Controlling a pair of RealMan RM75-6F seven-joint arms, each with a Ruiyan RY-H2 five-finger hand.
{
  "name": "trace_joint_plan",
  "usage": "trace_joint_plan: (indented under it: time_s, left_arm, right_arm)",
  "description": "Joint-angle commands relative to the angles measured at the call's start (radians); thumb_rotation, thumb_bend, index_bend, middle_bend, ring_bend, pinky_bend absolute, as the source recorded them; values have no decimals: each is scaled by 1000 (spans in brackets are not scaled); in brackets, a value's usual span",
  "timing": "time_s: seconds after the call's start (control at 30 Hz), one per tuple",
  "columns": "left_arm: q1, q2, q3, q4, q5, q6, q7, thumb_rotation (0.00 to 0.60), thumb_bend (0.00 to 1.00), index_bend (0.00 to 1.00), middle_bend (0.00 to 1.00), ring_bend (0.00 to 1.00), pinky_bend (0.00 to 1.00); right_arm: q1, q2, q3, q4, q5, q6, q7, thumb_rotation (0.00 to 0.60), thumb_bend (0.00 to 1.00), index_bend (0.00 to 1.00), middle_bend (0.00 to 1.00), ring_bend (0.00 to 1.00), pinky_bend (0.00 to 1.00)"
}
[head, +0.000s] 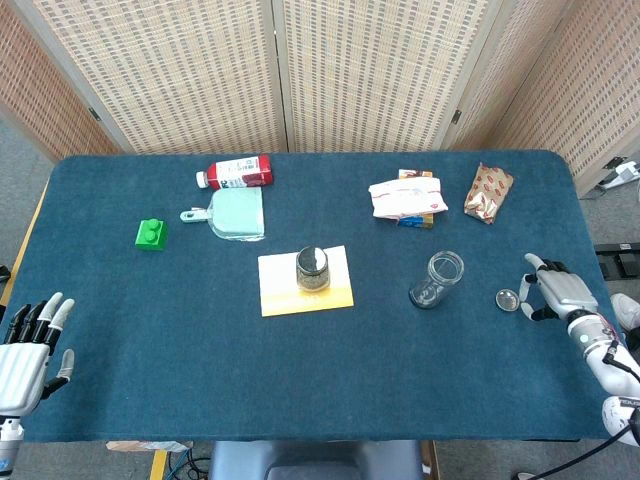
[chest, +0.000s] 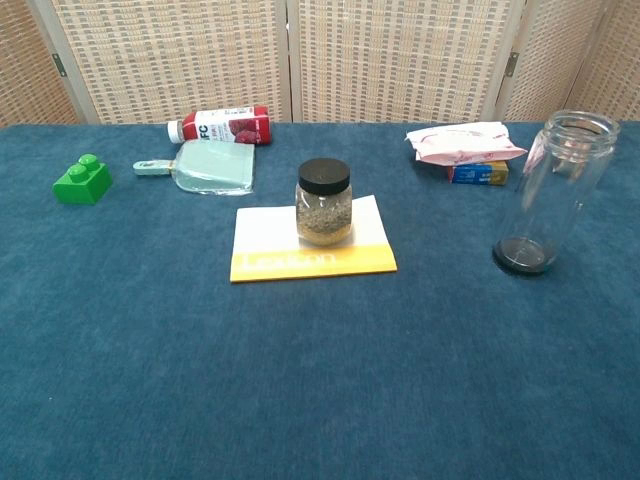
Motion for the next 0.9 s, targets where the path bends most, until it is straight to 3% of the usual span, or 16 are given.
trace_joint_plan:
  time_s: [0.03, 0.37, 0.9]
  left_arm:
    - [-1, -1, -1, 0, -2, -1, 1, 600, 502, 0, 0, 0, 0]
    - [1, -1, 2, -3, 6, 5, 1, 600, 503, 0, 0, 0, 0]
    - [2, 3, 0, -3, 6, 8, -5, 600, 503, 0, 0, 0, 0]
  right_arm:
    - [1, 0, 0, 3, 1, -1, 0, 600, 445, 543, 0, 0, 0]
    - [13, -10, -7, 31, 19, -18, -21, 600, 446, 543, 0, 0, 0]
    - [47, -104, -15, 175, 64, -93, -33, 600, 446, 543, 0, 0, 0]
